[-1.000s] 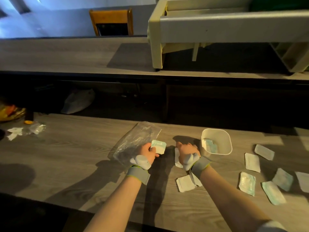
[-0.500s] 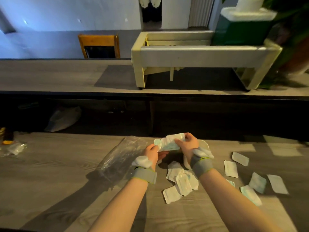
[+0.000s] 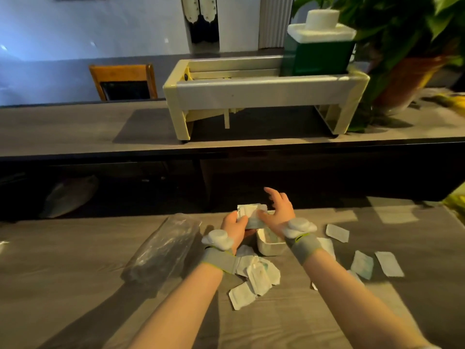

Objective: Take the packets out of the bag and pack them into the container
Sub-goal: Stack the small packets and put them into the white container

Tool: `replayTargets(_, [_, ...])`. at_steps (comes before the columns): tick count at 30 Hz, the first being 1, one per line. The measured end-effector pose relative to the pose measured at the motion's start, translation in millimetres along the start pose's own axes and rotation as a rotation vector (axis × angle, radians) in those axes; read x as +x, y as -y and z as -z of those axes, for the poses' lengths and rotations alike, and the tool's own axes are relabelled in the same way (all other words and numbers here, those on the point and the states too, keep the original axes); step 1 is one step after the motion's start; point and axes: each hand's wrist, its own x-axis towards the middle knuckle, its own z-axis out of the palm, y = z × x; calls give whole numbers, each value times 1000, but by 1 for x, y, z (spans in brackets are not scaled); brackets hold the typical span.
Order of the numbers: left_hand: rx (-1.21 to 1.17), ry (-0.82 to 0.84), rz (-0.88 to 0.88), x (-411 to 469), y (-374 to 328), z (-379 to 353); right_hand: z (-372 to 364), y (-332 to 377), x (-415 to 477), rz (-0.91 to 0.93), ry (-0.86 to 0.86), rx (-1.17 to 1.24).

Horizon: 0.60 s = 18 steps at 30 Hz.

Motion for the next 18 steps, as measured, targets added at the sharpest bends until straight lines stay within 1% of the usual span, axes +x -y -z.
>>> replayTargets(1, [8,29,-15,1,-2,-3,10,-1,4,43,66,-53])
replayTargets(3, [59,78,-50,3,-7,-6,28,6,10,47,245,-122])
replayTargets(4, [83,104,-59,4,-9,-11,35,8,12,34,298,-151])
replayTargets(5, [98,124,-61,6,-10,-14,40,10,14,41,316,-186])
replayTargets(8, [176,158,-54,11,-7,-22,46,9,18,40,325,-260])
replayTargets(10, [220,144,-61,13,-3,-25,49,4,22,25,332,-275])
replayTargets(12, [261,94,-101,12,0,-22,51,-2,24,-9,281,-276])
replayTargets(14, [323,68,-127,11,8,-20,53,-11,25,-75,196,-236])
replayTargets(15, [368,82,-143,10,13,-15,51,-13,22,-112,159,-198])
replayTargets(16, [417,130,-126,13,21,-14,49,-18,21,-162,134,-162])
replayTargets(18, [495,247,-66,18,33,-15,40,-25,17,-256,138,-126])
